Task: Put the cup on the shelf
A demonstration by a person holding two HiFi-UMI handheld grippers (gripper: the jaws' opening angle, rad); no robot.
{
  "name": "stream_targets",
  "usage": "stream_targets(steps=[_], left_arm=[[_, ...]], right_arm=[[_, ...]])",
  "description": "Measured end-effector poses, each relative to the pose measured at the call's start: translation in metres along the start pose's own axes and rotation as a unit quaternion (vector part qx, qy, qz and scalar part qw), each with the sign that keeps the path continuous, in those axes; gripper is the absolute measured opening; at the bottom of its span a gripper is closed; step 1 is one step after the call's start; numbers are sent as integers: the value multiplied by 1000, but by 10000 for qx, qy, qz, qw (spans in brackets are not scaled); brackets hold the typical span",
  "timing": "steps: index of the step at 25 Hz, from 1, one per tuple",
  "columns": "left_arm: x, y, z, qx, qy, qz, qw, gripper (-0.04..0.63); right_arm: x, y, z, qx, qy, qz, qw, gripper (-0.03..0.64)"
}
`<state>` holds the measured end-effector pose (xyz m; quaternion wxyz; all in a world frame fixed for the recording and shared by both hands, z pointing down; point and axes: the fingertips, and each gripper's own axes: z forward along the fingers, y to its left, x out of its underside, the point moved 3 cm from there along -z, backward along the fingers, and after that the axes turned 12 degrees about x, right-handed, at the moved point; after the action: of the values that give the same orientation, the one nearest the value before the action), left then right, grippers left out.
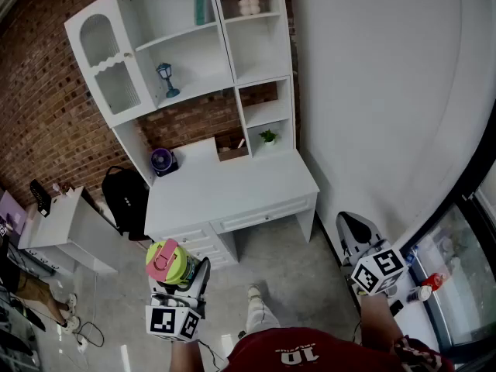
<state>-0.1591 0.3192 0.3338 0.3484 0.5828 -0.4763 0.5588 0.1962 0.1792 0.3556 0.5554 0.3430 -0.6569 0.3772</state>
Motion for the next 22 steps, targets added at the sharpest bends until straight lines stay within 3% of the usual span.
stream_targets(steps=[14,22], left_arm=[[-11,-22,-4,243,-74,-14,9997,414],[-7,-33,4,624,-44,72,9980,414]], right_arm=[[-5,-3,-26,95,-25,-269,9996,4],[0,-3,-36,96,-112,-42,9999,5]])
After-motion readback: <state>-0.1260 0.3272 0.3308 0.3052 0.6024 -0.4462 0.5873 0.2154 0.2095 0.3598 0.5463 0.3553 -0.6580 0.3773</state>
